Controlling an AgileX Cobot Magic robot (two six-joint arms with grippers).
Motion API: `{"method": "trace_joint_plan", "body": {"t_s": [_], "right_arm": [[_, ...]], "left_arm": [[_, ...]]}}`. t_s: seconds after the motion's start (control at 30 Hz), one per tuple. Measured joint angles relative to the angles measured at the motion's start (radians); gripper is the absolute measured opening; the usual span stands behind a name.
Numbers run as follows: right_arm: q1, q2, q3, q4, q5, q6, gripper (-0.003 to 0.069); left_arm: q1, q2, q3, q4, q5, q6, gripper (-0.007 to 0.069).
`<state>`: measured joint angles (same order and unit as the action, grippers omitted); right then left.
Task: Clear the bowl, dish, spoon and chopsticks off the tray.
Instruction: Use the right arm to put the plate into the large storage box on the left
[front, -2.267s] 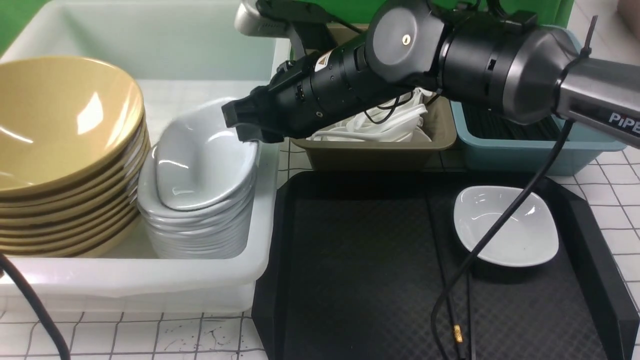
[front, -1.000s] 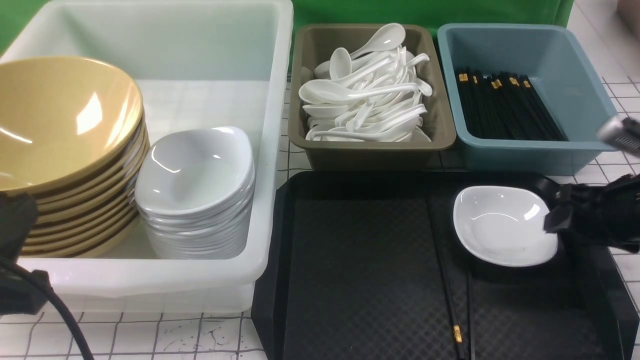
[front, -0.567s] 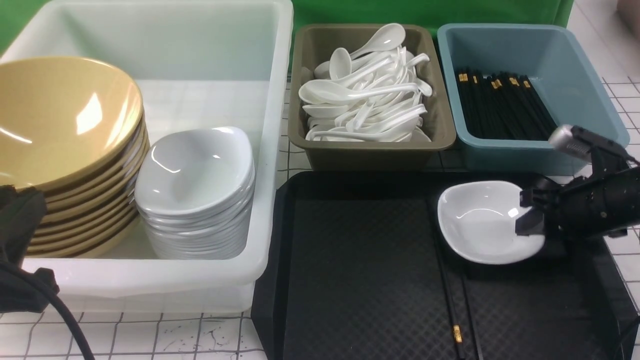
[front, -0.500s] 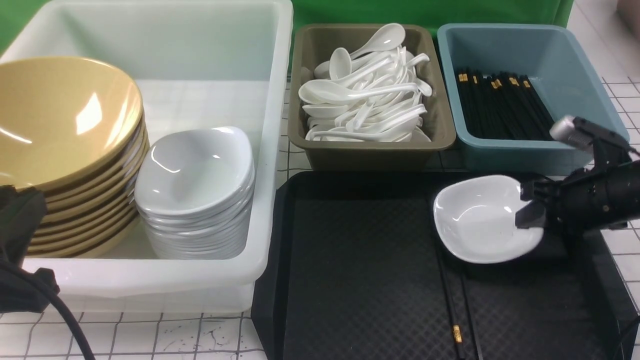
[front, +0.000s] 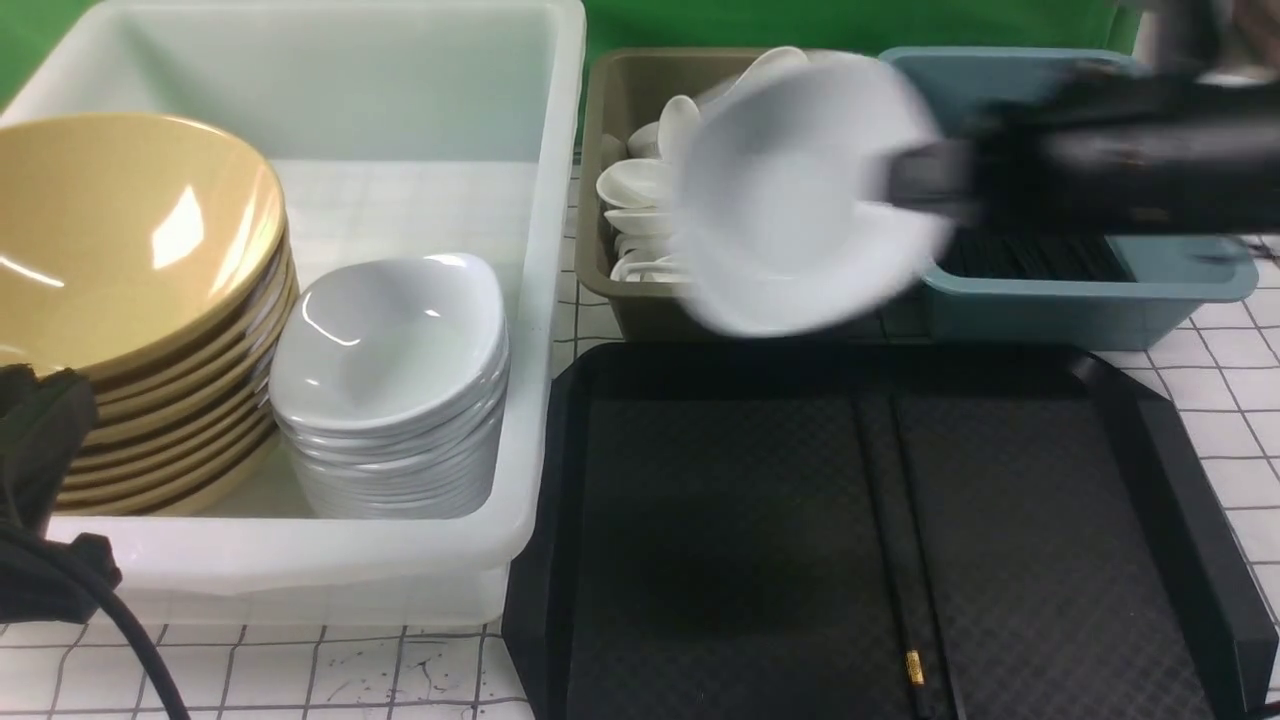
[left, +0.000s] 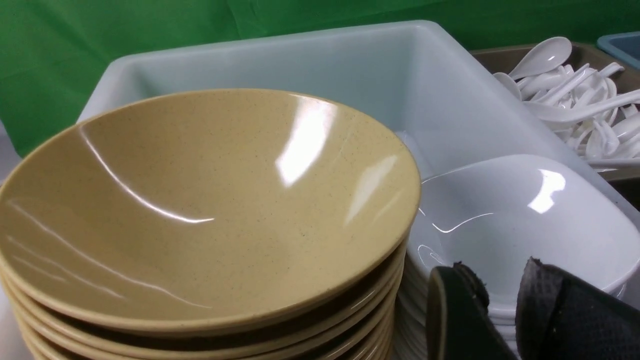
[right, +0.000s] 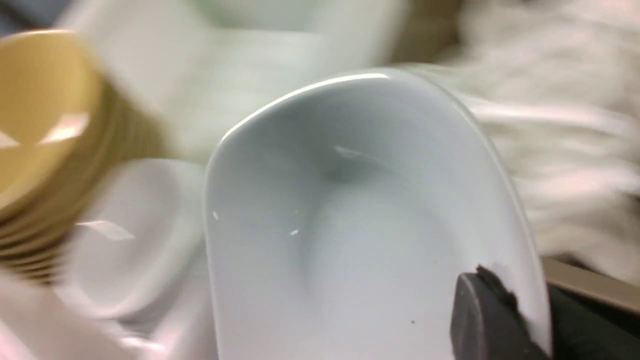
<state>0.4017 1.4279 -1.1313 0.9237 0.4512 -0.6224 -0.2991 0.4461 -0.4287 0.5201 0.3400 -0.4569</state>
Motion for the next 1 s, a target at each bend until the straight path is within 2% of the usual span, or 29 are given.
{"method": "trace_joint_plan", "body": {"t_s": [0.1,0.17,0.37,0.63,0.7,0.9,1.0], "right_arm": [[0.173,0.134,-0.113,0.008,-0.069,0.019,0.0067],[0.228,0.227,-0.191,0.009,-0.091,0.033,0.0067],[0.270,0.425,-0.355,0.006,-0.092,0.129,0.0067],[0.270,0.456,-0.380,0.002,-0.090,0.166,0.0099],[0.270,0.456,-0.381,0.002,-0.085,0.168,0.0139],[0.263,0.456,-0.389,-0.004,0.006,0.154,0.0334],[0.234,0.437,-0.405,-0.081,0.112,0.168,0.0395]], "left_arm": [[0.000,0.000,0.000,-0.014,0.000,0.000,0.0139],[0.000,0.000,0.000,-0.025,0.000,0.000,0.0139],[0.000,0.000,0.000,-0.053,0.000,0.000,0.0139],[0.000,0.000,0.000,-0.055,0.000,0.001,0.0139],[0.000,0.000,0.000,-0.055,0.000,0.001,0.0139],[0.000,0.000,0.000,-0.055,0.000,0.001,0.0139],[0.000,0.000,0.000,-0.055,0.001,0.000,0.0139]]}}
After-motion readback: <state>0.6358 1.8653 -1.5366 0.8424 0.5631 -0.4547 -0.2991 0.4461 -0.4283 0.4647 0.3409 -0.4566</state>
